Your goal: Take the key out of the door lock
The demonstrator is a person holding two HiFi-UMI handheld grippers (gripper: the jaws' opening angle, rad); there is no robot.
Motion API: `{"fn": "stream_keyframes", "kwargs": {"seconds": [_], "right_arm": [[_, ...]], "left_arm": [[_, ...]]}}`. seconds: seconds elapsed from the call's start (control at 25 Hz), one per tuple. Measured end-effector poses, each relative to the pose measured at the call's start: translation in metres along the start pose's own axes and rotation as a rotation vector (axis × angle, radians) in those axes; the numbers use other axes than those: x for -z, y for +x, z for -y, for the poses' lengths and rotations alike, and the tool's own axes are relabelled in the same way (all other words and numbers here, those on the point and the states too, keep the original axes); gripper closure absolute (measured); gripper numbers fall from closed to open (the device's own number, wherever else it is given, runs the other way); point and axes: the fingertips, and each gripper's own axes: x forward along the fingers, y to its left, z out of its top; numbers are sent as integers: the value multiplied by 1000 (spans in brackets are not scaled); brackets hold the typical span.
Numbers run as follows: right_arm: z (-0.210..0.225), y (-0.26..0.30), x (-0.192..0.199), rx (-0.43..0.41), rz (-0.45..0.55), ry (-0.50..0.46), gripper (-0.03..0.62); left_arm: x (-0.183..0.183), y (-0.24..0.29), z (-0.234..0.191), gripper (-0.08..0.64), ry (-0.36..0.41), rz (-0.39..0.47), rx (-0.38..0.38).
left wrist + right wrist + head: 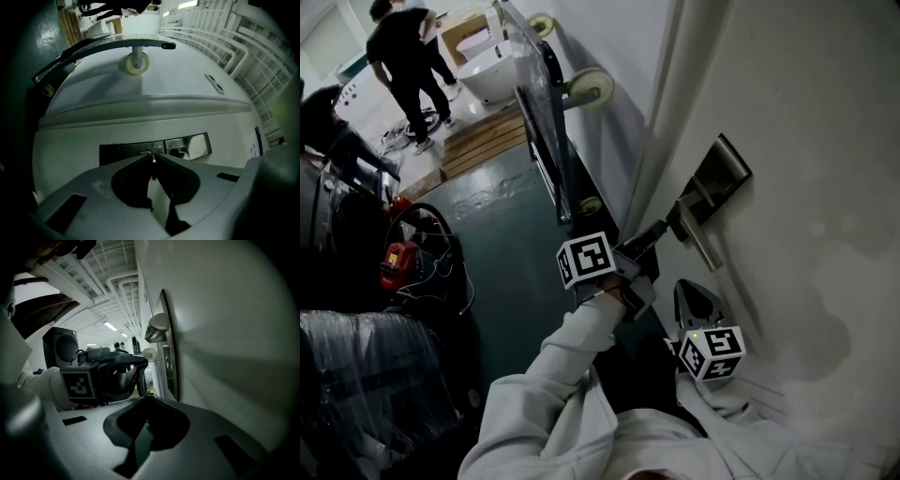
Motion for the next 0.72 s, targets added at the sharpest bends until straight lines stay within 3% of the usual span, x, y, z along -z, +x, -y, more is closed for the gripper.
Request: {"fn": "stream_keyframes", "kwargs": {"seconds": [0.72], "right_arm": [[-22,-16,-10,-48,71,-27,540]], "left_arm": [[3,-63,10,534,134,65,-51]]}}
